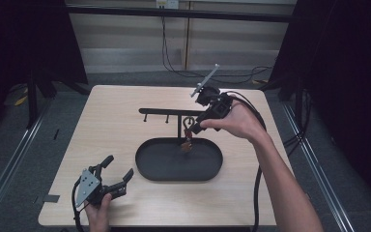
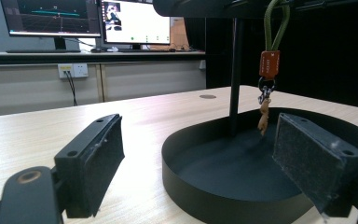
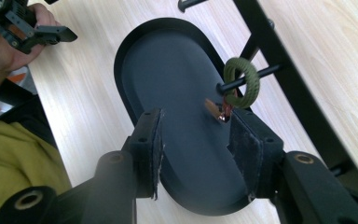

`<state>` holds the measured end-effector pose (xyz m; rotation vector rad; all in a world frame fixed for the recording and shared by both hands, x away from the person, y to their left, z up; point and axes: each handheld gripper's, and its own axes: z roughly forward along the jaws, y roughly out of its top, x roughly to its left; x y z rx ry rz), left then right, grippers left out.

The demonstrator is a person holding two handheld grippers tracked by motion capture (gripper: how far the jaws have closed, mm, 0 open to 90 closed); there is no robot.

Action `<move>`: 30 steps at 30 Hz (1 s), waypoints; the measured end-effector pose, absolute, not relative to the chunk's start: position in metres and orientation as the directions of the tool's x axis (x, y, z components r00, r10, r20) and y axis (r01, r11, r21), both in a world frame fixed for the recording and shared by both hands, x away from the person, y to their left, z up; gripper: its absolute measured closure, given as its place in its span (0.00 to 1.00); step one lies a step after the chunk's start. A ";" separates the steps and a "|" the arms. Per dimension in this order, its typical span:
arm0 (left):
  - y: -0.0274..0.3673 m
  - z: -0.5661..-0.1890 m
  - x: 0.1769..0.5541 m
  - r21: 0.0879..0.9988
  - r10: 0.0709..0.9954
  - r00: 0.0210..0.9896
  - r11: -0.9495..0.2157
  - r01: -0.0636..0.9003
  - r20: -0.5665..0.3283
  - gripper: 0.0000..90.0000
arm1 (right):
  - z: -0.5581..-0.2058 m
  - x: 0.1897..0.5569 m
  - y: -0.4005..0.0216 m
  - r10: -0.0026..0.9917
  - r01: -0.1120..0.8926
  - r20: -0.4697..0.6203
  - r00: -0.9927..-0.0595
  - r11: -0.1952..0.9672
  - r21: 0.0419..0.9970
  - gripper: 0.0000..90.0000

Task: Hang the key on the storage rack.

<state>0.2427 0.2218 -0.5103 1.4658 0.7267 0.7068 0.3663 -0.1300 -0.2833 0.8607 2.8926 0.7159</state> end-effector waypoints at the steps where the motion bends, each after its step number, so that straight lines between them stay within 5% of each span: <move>1: 0.222 -0.510 0.243 1.000 0.794 0.608 -0.008 0.018 -0.005 0.18 | -0.284 0.364 -0.131 0.531 0.510 0.089 -0.843 0.735 0.448 0.61; 22: 0.222 -0.510 0.243 1.000 0.794 0.608 -0.008 0.018 -0.005 0.18 | -0.337 0.309 -0.166 0.541 0.450 0.131 -0.831 0.513 0.731 0.58; 30: 0.222 -0.510 0.243 1.000 0.794 0.608 -0.009 0.018 -0.004 0.18 | -0.370 0.293 -0.182 0.606 0.429 0.122 -0.786 0.393 0.813 0.43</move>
